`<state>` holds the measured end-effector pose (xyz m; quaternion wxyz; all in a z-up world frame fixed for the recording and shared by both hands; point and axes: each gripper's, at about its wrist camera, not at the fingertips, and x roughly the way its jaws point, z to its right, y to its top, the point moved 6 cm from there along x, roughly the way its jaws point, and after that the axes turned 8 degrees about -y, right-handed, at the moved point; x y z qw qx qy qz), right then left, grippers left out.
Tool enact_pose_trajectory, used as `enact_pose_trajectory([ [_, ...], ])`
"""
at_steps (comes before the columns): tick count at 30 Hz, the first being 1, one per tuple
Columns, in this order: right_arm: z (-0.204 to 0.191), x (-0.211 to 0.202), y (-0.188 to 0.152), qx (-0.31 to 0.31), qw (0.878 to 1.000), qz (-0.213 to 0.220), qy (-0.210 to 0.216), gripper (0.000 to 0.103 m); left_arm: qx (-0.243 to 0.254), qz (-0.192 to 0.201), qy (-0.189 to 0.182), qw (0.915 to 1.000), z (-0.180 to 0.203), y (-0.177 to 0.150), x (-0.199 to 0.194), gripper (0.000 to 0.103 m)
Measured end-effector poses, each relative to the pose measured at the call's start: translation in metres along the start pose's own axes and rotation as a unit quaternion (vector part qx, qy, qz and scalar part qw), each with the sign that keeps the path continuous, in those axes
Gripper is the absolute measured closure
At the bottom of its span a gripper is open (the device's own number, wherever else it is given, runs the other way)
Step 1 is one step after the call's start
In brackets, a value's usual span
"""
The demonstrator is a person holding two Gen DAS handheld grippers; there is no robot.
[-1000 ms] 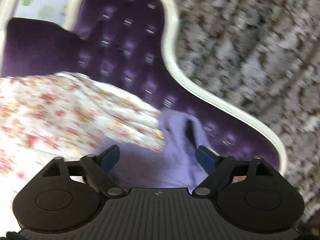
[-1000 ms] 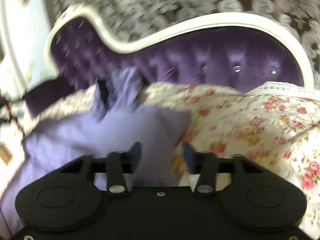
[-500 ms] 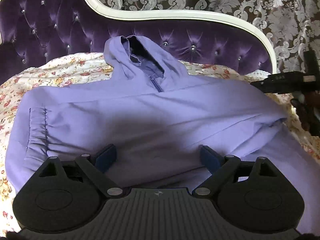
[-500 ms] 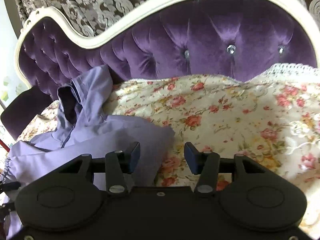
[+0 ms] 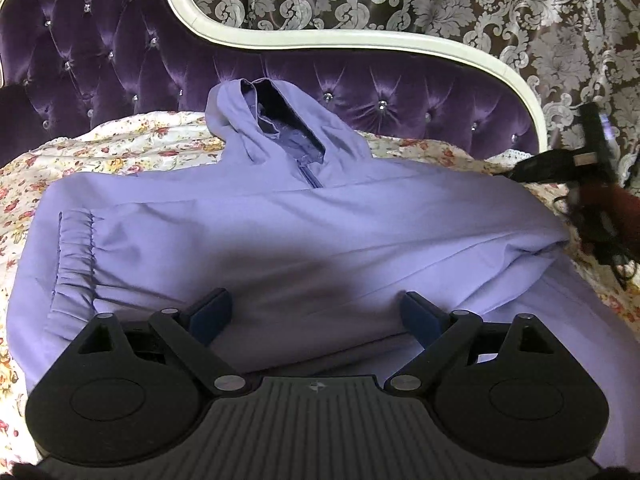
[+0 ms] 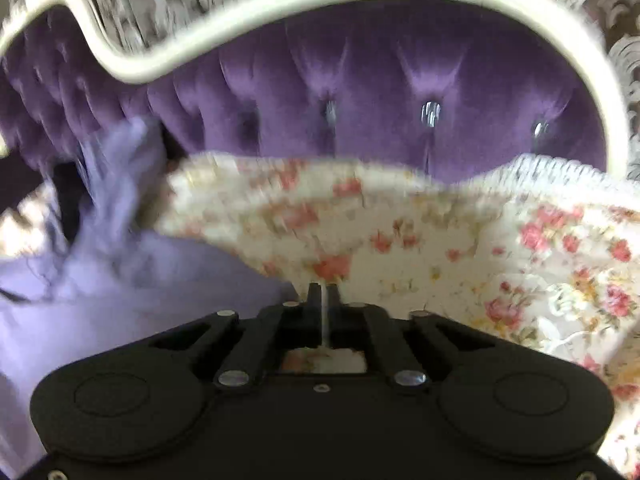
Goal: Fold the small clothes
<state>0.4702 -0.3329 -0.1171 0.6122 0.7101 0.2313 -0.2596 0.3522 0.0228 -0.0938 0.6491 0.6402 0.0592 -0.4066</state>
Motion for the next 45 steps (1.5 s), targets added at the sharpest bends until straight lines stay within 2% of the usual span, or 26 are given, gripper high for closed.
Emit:
enact_pose_trajectory([
  [3,-0.013,-0.034,0.004,-0.025,0.999,0.029,0.026,0.083,0.006,-0.002,0.0,1.0,0.003,0.008,-0.006,0.011],
  [4,-0.019,-0.043,0.001,-0.035,0.998,0.026,0.039,0.077,0.006,0.004,0.001,1.0,0.002,0.011,-0.01,0.01],
  [5,-0.026,-0.05,-0.003,-0.046,0.997,0.023,0.052,0.067,0.004,0.013,0.004,0.9999,0.001,0.015,-0.015,0.01],
  [7,-0.039,-0.056,-0.017,-0.072,0.995,0.009,0.072,0.06,-0.009,0.032,0.011,0.9994,-0.007,0.023,-0.024,0.01],
  [8,-0.044,-0.054,-0.023,-0.082,0.994,0.001,0.075,0.06,-0.022,0.04,0.017,0.9988,-0.014,0.025,-0.027,0.01],
  [10,-0.05,-0.048,-0.038,-0.104,0.992,-0.02,0.064,0.06,-0.054,0.042,0.039,0.9969,-0.032,0.025,-0.028,0.01],
  [12,-0.05,-0.041,-0.044,-0.117,0.992,-0.033,0.034,0.059,-0.085,0.003,0.077,0.9935,-0.055,0.017,-0.017,0.013],
  [13,-0.05,-0.042,-0.042,-0.115,0.992,-0.032,0.029,0.059,-0.091,-0.013,0.073,0.9931,-0.061,0.015,-0.012,0.013],
  [16,-0.064,-0.048,-0.027,-0.123,0.992,-0.012,0.014,0.056,-0.07,-0.025,0.071,0.9948,-0.057,0.027,-0.013,0.012],
  [18,-0.08,-0.051,-0.013,-0.143,0.99,0.011,0.018,0.055,-0.062,-0.014,0.061,0.9962,-0.054,0.044,-0.016,0.012],
  [21,-0.113,-0.048,0.012,-0.158,0.986,0.033,0.043,0.045,-0.065,0.015,0.055,0.9962,-0.06,0.081,-0.015,0.012],
  [24,-0.152,-0.034,0.032,-0.168,0.983,0.055,0.057,0.043,-0.06,0.034,0.076,0.9947,-0.076,0.117,0.0,0.011],
  [27,-0.19,-0.012,0.045,-0.172,0.981,0.066,0.063,0.043,-0.078,0.027,0.083,0.9931,-0.089,0.135,0.03,0.011],
  [30,-0.22,0.011,0.052,-0.165,0.981,0.07,0.07,0.043,-0.101,0.022,0.099,0.9897,-0.102,0.145,0.059,0.011],
  [34,-0.251,0.037,0.053,-0.173,0.979,0.084,0.07,0.04,-0.077,0.025,0.112,0.9904,-0.101,0.149,0.089,0.011],
  [36,-0.26,0.05,0.051,-0.178,0.978,0.087,0.061,0.037,-0.055,0.022,0.11,0.9922,-0.097,0.149,0.101,0.013],
  [39,-0.258,0.072,0.052,-0.149,0.985,0.076,0.045,0.036,-0.041,0.027,0.132,0.9901,-0.097,0.152,0.115,0.013],
  [42,-0.246,0.089,0.052,-0.108,0.992,0.059,0.039,0.036,-0.055,0.039,0.136,0.9884,-0.102,0.158,0.126,0.013],
  [45,-0.242,0.098,0.048,-0.107,0.992,0.054,0.034,0.037,-0.052,0.026,0.151,0.9868,-0.106,0.164,0.146,0.012],
])
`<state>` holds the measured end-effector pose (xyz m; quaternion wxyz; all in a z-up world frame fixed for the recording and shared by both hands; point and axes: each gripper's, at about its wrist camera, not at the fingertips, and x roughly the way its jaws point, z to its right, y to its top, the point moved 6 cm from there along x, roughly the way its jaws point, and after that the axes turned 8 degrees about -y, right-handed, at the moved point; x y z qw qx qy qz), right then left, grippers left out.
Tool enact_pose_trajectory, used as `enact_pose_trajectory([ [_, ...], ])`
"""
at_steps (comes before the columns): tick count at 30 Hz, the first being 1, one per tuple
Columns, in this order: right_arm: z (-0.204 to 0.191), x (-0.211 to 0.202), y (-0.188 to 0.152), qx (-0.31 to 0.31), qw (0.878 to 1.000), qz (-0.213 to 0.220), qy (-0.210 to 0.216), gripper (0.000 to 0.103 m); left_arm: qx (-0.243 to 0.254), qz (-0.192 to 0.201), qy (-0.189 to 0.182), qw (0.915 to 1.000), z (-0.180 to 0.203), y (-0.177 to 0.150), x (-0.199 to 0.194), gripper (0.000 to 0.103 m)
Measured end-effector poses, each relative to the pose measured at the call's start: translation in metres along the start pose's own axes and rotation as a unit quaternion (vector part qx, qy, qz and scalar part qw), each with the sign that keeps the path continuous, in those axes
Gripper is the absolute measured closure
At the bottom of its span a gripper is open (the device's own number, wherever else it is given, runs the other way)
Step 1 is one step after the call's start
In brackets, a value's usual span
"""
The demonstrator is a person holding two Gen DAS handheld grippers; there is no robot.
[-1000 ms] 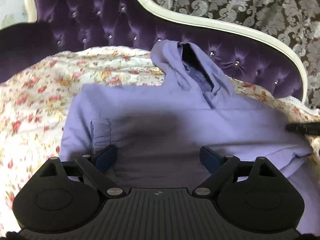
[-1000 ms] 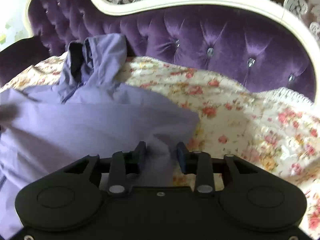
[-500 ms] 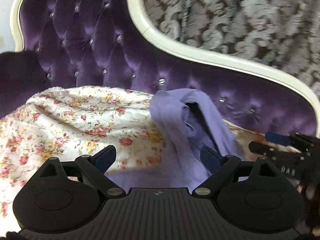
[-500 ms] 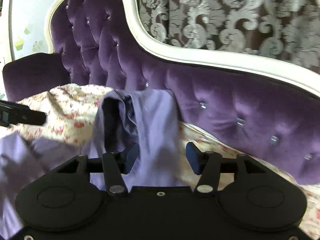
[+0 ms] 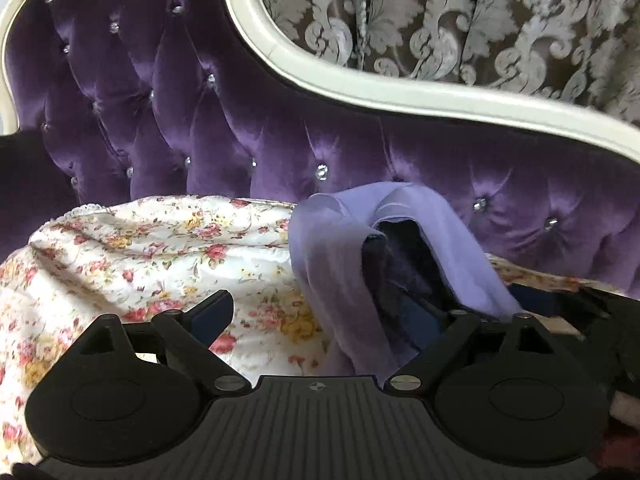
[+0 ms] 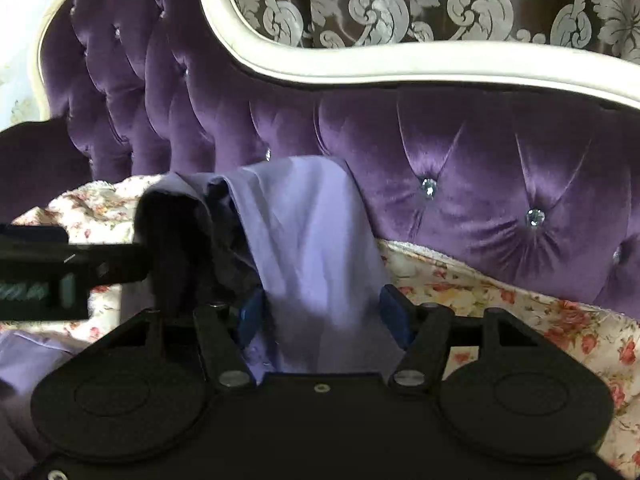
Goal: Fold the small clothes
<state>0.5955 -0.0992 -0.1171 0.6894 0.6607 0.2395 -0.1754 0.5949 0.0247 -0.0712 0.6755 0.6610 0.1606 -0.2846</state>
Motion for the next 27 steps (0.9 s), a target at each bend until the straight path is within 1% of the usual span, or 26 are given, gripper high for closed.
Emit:
enact_pose_trajectory([
  [1,0.001,0.001,0.0,-0.002,1.0,0.001,-0.004,0.039,0.005,-0.003,0.01,0.9999,0.0,0.002,0.006,0.012],
  [2,0.005,0.002,0.0,0.002,1.0,0.004,-0.009,0.045,0.008,-0.01,0.022,0.9997,-0.002,0.002,0.013,0.013],
  [3,0.012,0.003,0.001,0.011,1.0,0.007,-0.021,0.048,0.004,-0.014,0.037,0.9992,-0.007,0.002,0.018,0.013],
  [4,0.023,0.003,0.002,0.025,0.999,0.006,-0.039,0.052,-0.011,-0.016,0.053,0.9984,-0.016,0.001,0.022,0.013],
  [5,0.037,0.004,0.002,0.044,0.998,0.004,-0.051,0.051,-0.037,-0.017,0.062,0.9973,-0.029,0.0,0.024,0.013],
  [7,0.067,0.006,-0.004,0.092,0.994,-0.009,-0.052,0.051,-0.096,-0.016,0.075,0.9924,-0.06,-0.005,0.024,0.012],
  [8,0.078,0.007,-0.008,0.112,0.992,-0.015,-0.049,0.05,-0.131,-0.02,0.073,0.9884,-0.078,-0.01,0.025,0.01],
  [10,0.099,0.009,-0.019,0.157,0.987,-0.029,-0.034,0.049,-0.188,-0.029,0.041,0.9809,-0.102,-0.021,0.027,0.01],
  [11,0.108,0.01,-0.026,0.182,0.982,-0.036,-0.027,0.047,-0.209,-0.034,0.031,0.9768,-0.111,-0.028,0.028,0.01],
  [12,0.115,0.012,-0.031,0.208,0.977,-0.041,-0.016,0.048,-0.222,-0.036,0.026,0.9741,-0.116,-0.034,0.029,0.01],
  [13,0.121,0.011,-0.034,0.232,0.972,-0.038,-0.001,0.048,-0.225,-0.027,0.02,0.9737,-0.118,-0.039,0.028,0.009],
  [14,0.124,0.011,-0.036,0.245,0.969,-0.037,0.007,0.048,-0.219,-0.02,0.019,0.9754,-0.118,-0.04,0.027,0.009],
  [15,0.126,0.011,-0.036,0.252,0.967,-0.038,0.012,0.048,-0.216,-0.019,0.019,0.976,-0.118,-0.041,0.026,0.009],
  [17,0.125,0.011,-0.037,0.25,0.968,-0.037,0.012,0.048,-0.218,-0.017,0.018,0.9755,-0.118,-0.041,0.026,0.008],
  [19,0.128,0.009,-0.039,0.255,0.966,-0.036,0.018,0.048,-0.234,-0.007,0.005,0.9723,-0.121,-0.042,0.025,0.008],
  [22,0.136,0.012,-0.041,0.289,0.956,-0.039,0.041,0.049,-0.255,0.007,-0.014,0.9668,-0.126,-0.043,0.021,0.008],
  [23,0.141,0.013,-0.041,0.291,0.955,-0.042,0.045,0.049,-0.254,0.006,-0.013,0.9671,-0.125,-0.042,0.019,0.008],
  [24,0.141,0.011,-0.039,0.28,0.958,-0.045,0.044,0.049,-0.245,0.002,-0.011,0.9694,-0.122,-0.04,0.018,0.009],
  [26,0.134,0.007,-0.034,0.225,0.972,-0.052,0.043,0.048,-0.205,-0.004,-0.015,0.9787,-0.113,-0.032,0.009,0.009],
  [27,0.133,0.0,-0.032,0.206,0.976,-0.052,0.049,0.048,-0.182,-0.006,-0.013,0.9832,-0.11,-0.029,0.003,0.009],
])
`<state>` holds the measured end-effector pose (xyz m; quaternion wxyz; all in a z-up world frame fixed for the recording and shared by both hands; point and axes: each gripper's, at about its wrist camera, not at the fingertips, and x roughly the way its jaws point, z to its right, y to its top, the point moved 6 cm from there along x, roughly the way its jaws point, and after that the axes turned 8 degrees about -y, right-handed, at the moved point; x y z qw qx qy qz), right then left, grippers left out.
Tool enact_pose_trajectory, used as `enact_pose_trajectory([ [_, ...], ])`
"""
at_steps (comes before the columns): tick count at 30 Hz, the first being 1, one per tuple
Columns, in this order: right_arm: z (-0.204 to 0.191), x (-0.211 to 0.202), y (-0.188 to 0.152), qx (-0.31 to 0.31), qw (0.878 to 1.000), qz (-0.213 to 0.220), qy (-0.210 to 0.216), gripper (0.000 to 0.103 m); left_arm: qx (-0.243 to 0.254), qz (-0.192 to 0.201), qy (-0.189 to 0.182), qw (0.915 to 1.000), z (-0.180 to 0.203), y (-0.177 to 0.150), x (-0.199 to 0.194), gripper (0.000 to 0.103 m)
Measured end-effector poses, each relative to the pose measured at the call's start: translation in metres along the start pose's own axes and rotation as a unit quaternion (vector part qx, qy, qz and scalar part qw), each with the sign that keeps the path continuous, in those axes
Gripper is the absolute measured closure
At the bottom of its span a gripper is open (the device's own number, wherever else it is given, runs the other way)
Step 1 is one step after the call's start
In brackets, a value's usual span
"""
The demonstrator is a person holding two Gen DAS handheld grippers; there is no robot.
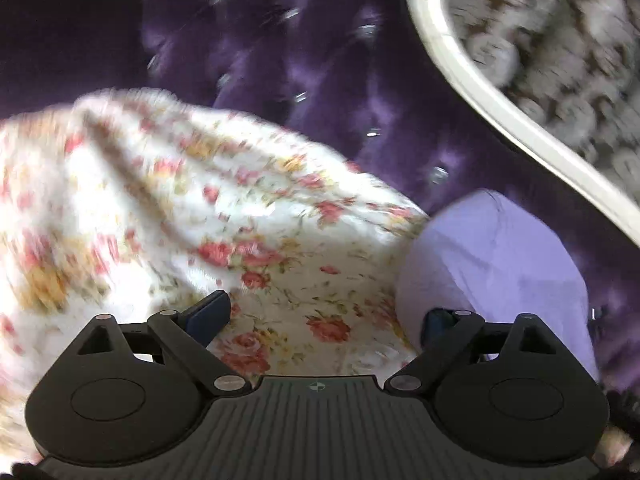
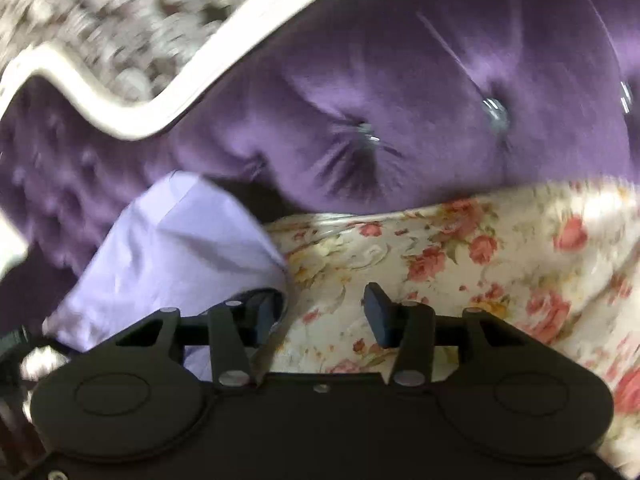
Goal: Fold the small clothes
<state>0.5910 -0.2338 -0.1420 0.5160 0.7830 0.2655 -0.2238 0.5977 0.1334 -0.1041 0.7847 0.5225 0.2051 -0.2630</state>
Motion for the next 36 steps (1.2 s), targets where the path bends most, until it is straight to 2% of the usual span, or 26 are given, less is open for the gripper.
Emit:
enact_pose_trajectory([
  [2,-0.002,-0.013,0.004,-0.026,1.0,0.003,0.009,0.047,0.053,-0.001,0.009,0.9985,0.008,0.005,-0.018,0.009],
  [5,-0.003,-0.033,0.008,-0.071,0.997,-0.002,0.003,0.045,0.095,0.003,0.024,0.9952,0.014,0.01,-0.038,0.009],
  [7,-0.009,-0.042,0.013,-0.092,0.996,0.013,0.007,0.045,0.111,0.011,0.02,0.9936,0.022,0.013,-0.043,0.009],
  [12,-0.053,-0.049,0.03,-0.148,0.987,0.066,0.02,0.054,0.161,0.05,0.015,0.9857,0.06,0.021,-0.054,0.009],
  [13,-0.064,-0.047,0.033,-0.157,0.985,0.072,0.03,0.06,0.178,0.048,0.02,0.9827,0.065,0.021,-0.052,0.009],
  [15,-0.085,-0.041,0.038,-0.164,0.982,0.077,0.048,0.062,0.199,0.037,0.034,0.9788,0.068,0.019,-0.045,0.009],
  [19,-0.122,-0.022,0.044,-0.17,0.979,0.087,0.069,0.062,0.172,0.041,0.043,0.9833,0.054,0.018,-0.046,0.009],
  [23,-0.143,-0.007,0.051,-0.181,0.976,0.093,0.073,0.062,0.165,0.094,0.054,0.9804,0.053,0.031,-0.07,0.009],
  [27,-0.143,0.006,0.052,-0.174,0.979,0.084,0.062,0.062,0.144,0.112,0.003,0.9832,0.074,0.043,-0.065,0.009],
  [29,-0.135,0.014,0.05,-0.166,0.982,0.074,0.049,0.062,0.123,0.094,-0.037,0.9872,0.086,0.044,-0.044,0.009],
  [31,-0.12,0.024,0.047,-0.149,0.987,0.058,0.031,0.062,0.101,0.062,-0.042,0.9921,0.09,0.037,-0.017,0.009],
  [32,-0.111,0.03,0.044,-0.141,0.989,0.048,0.019,0.062,0.093,0.042,-0.037,0.9941,0.088,0.032,-0.002,0.009],
  [34,-0.092,0.04,0.038,-0.132,0.991,0.025,-0.003,0.062,0.085,0.004,0.002,0.9963,0.074,0.02,0.022,0.009],
  [36,-0.072,0.051,0.029,-0.129,0.991,-0.001,-0.02,0.062,0.052,-0.033,0.035,0.9975,0.047,0.006,0.041,0.009],
])
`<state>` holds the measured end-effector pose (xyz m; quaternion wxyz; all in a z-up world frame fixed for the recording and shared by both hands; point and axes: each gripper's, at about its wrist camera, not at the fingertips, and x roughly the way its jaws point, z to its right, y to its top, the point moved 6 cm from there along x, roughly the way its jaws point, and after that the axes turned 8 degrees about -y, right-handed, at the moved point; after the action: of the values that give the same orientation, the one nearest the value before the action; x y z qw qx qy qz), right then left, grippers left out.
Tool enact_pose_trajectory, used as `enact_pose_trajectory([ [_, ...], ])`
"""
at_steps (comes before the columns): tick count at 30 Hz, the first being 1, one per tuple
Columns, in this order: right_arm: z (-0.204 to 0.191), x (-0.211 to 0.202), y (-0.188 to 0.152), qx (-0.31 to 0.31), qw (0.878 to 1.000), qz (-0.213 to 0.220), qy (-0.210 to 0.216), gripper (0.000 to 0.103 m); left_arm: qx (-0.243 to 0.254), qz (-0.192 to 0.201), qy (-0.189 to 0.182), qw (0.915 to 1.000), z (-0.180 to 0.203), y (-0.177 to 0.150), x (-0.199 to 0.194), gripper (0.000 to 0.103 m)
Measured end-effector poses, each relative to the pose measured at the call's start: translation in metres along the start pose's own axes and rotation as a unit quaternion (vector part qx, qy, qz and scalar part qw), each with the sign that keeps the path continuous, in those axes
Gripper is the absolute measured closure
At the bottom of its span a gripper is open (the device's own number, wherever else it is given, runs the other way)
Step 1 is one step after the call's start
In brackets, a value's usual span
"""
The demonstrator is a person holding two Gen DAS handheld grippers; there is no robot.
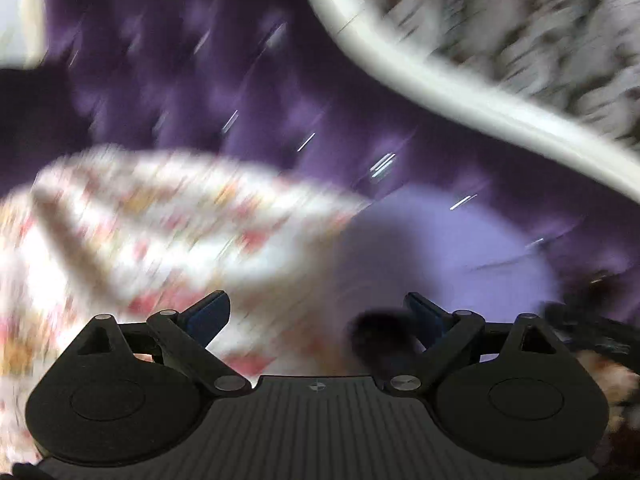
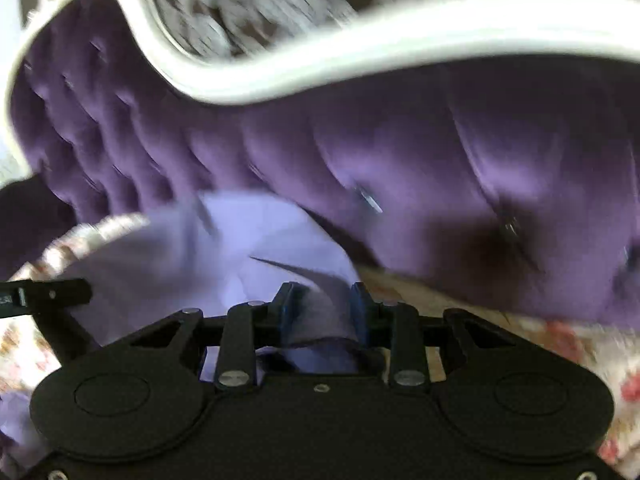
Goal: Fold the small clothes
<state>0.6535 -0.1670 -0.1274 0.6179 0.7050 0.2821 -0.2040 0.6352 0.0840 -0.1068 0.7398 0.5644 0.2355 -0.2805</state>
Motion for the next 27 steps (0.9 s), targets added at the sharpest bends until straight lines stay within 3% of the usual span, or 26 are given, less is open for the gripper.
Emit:
enact_pose_trajectory([
  [2,0.014,0.008,-0.014,0.008,1.0,-0.018,-0.001,0.064,-0.063,-0.02,-0.011,0.9977,-0.027,-0.015,0.009,0.009],
  [3,0.018,0.009,-0.018,0.018,1.0,-0.014,0.006,0.064,-0.08,-0.007,-0.025,0.9964,-0.036,-0.017,0.009,0.008],
  [8,0.023,0.003,-0.019,0.025,0.999,-0.013,0.022,0.06,-0.046,0.011,-0.033,0.9984,-0.036,-0.018,0.009,0.006],
  [11,0.02,-0.015,-0.005,0.008,0.999,0.023,0.045,0.056,-0.022,0.018,-0.028,0.9992,-0.032,-0.023,0.009,0.002],
  [14,0.025,-0.035,0.014,0.017,0.996,0.065,0.064,0.04,-0.014,0.021,-0.024,0.9994,-0.029,-0.024,0.007,0.002],
  [16,0.026,-0.035,0.026,0.022,0.995,0.071,0.068,0.037,-0.02,0.022,-0.028,0.9992,-0.03,-0.024,0.007,0.001],
  [20,0.016,-0.008,0.036,0.031,0.996,0.037,0.078,0.032,-0.03,0.027,-0.036,0.9985,-0.032,-0.023,0.005,0.001],
  [24,0.008,0.021,0.023,0.027,0.998,-0.003,0.058,0.032,-0.029,0.028,-0.036,0.9985,-0.033,-0.025,0.004,0.001],
  [25,0.007,0.027,0.02,0.028,0.998,-0.011,0.052,0.034,-0.028,0.028,-0.035,0.9986,-0.032,-0.025,0.005,0.001],
  [27,0.003,0.03,0.019,0.024,0.998,-0.023,0.048,0.073,-0.027,0.027,-0.035,0.9987,-0.032,-0.025,0.005,0.001],
])
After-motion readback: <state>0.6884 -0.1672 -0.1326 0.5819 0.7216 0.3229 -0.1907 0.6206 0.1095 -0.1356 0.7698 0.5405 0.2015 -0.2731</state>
